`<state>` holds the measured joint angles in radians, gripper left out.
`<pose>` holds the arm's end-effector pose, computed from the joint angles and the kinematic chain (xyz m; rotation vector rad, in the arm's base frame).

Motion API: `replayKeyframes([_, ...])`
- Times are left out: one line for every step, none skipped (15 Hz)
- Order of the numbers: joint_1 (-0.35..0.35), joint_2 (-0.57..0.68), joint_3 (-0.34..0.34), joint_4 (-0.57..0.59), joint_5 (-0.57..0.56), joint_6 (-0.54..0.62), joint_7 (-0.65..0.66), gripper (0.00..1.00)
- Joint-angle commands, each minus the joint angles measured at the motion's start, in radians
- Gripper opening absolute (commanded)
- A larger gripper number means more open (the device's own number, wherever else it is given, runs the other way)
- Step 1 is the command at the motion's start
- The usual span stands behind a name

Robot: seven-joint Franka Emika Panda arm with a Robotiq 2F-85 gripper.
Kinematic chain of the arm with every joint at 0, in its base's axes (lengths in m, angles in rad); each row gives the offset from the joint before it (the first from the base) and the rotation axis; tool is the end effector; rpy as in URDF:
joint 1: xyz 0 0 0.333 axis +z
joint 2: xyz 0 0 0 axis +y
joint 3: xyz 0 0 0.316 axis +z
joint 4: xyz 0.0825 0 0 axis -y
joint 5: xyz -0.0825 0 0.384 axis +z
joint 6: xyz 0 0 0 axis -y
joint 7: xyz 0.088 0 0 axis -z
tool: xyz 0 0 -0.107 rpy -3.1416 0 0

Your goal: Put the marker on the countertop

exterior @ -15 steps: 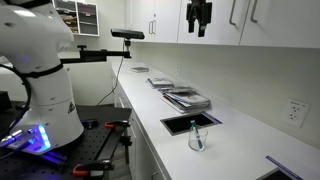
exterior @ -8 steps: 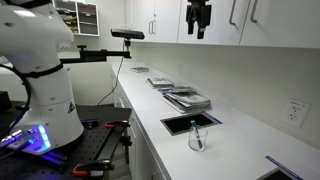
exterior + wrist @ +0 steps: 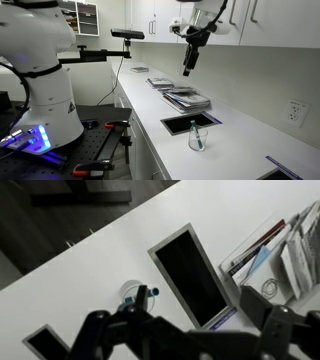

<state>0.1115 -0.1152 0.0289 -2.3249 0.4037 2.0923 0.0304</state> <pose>0.4729 0.0863 0.3801 -2.8072 0.1604 0.2035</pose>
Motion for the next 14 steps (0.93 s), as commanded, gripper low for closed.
replayKeyframes([-0.031, 0.133, 0.003, 0.020, 0.092, 0.084, 0.079, 1.00])
replayKeyframes([-0.040, 0.184, 0.001, 0.025, 0.125, 0.121, 0.084, 1.00])
replayKeyframes([-0.049, 0.236, 0.002, 0.031, 0.158, 0.161, 0.091, 1.00])
replayKeyframes([-0.058, 0.286, 0.003, 0.039, 0.195, 0.195, 0.093, 1.00])
replayKeyframes([-0.067, 0.336, 0.005, 0.049, 0.226, 0.229, 0.105, 1.00])
replayKeyframes([-0.076, 0.377, 0.008, 0.062, 0.263, 0.247, 0.111, 1.00])
replayKeyframes([-0.083, 0.417, 0.012, 0.077, 0.294, 0.268, 0.126, 1.00])
replayKeyframes([-0.090, 0.453, 0.018, 0.097, 0.329, 0.278, 0.142, 1.00])
replayKeyframes([-0.089, 0.484, 0.021, 0.120, 0.353, 0.291, 0.176, 0.96])
replayKeyframes([-0.088, 0.511, 0.024, 0.143, 0.381, 0.299, 0.204, 0.93])
replayKeyframes([-0.079, 0.538, 0.021, 0.171, 0.378, 0.303, 0.236, 0.94])
replayKeyframes([-0.070, 0.564, 0.018, 0.199, 0.366, 0.302, 0.269, 0.89])
replayKeyframes([-0.065, 0.587, 0.015, 0.227, 0.350, 0.294, 0.303, 0.86])
replayKeyframes([-0.059, 0.609, 0.012, 0.250, 0.338, 0.290, 0.330, 0.80])
